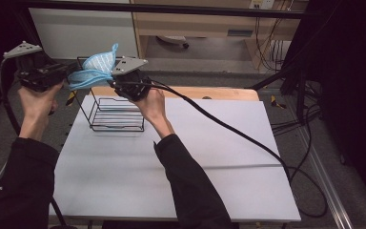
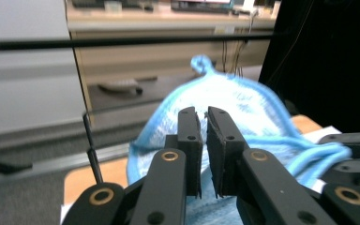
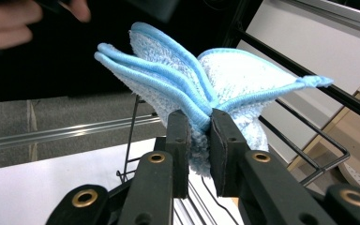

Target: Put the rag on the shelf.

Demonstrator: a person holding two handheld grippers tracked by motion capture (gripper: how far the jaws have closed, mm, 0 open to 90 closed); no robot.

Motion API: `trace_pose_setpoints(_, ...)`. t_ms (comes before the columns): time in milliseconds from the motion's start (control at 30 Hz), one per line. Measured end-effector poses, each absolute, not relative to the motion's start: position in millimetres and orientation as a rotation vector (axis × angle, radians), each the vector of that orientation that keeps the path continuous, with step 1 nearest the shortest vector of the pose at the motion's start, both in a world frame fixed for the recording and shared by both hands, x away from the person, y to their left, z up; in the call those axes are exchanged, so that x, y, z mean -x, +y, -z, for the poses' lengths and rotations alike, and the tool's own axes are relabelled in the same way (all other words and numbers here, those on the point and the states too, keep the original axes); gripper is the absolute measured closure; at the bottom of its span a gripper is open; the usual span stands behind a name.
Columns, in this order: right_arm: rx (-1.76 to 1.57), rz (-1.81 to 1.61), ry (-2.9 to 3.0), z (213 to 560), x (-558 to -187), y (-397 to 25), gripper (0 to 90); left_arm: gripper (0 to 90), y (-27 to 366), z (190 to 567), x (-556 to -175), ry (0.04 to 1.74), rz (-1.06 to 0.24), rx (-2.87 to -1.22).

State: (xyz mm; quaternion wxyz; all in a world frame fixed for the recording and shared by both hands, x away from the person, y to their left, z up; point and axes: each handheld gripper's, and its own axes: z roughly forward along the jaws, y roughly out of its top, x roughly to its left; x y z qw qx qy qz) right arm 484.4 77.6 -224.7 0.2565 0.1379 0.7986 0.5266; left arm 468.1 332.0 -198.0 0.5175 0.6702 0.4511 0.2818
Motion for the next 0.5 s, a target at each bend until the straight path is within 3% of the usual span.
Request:
trace_pose_setpoints(233, -0.381, -1.443, 2.182, 230, -483, 74, 73.8, 86.4, 332, 218, -464, 1.059, -0.599, -1.653)
trace_pose_setpoints(500, -0.45, -1.568, 2.173, 219, -480, 69, 52.3, 89.3, 337, 234, -457, 1.042, -0.589, -1.686)
